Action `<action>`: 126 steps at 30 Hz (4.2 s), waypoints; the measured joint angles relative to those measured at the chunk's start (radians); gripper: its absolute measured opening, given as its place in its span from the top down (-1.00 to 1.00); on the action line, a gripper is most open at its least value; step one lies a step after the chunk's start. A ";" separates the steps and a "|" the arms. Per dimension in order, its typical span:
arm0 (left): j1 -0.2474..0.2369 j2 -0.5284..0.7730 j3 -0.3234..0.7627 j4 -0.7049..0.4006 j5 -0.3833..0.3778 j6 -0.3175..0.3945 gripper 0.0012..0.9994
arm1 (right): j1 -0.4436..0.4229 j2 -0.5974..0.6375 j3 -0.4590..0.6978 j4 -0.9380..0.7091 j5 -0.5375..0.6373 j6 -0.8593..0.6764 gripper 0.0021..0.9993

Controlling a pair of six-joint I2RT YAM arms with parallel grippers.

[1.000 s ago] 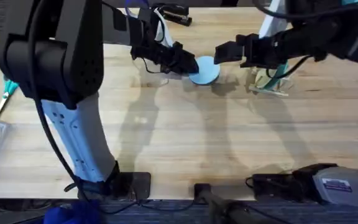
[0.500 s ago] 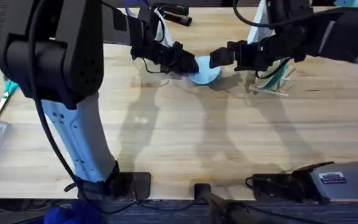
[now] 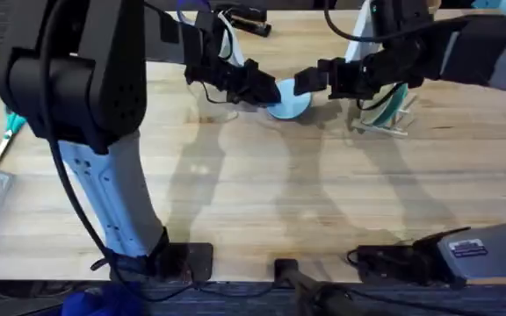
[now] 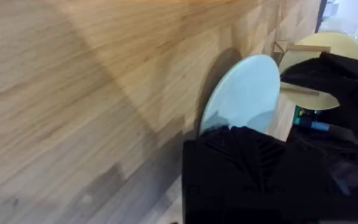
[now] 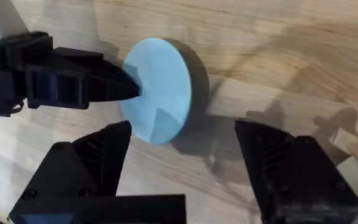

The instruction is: Pick up the plates from the table one by one and place each into a slot on the dish rack.

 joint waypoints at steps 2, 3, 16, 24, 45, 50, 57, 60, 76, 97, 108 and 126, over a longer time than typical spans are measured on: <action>0.000 0.000 0.000 0.000 0.000 0.000 0.92 | 0.000 0.000 0.000 0.001 0.000 0.000 -0.99; 0.000 0.000 0.000 0.000 0.000 0.002 0.92 | 0.000 0.000 0.000 0.001 0.000 0.000 -0.99; 0.000 0.000 0.000 0.000 0.000 0.002 0.92 | 0.000 0.014 0.000 0.005 0.000 0.017 -0.99; 0.000 0.000 0.000 0.000 0.000 0.003 0.92 | 0.006 0.082 0.000 0.011 -0.007 0.041 -0.99; 0.000 0.000 0.000 0.000 0.000 0.003 0.92 | 0.061 0.097 0.000 0.110 -0.089 0.108 -0.84; 0.000 0.000 0.000 -0.001 0.000 0.003 0.92 | 0.059 0.130 0.000 0.135 -0.091 0.154 -0.73; 0.000 0.000 0.000 -0.005 0.000 0.003 0.92 | 0.059 0.144 0.000 0.142 -0.089 0.174 -0.25; 0.000 0.000 0.000 -0.004 0.000 0.003 0.92 | 0.061 0.146 0.000 0.141 -0.089 0.178 -0.05; 0.019 0.000 0.006 -0.005 0.007 0.003 0.92 | 0.050 0.135 0.000 0.173 -0.121 0.194 0.92; 0.026 0.000 0.138 -0.266 -0.066 0.018 0.93 | 0.056 0.133 0.002 0.179 -0.141 0.196 0.94; 0.045 0.000 0.520 -0.722 -0.330 0.189 0.93 | 0.047 0.044 0.029 0.033 -0.070 0.097 0.94; 0.045 0.000 1.048 -1.220 -0.628 0.261 0.74 | 0.045 -0.180 0.139 -0.226 0.128 -0.029 0.94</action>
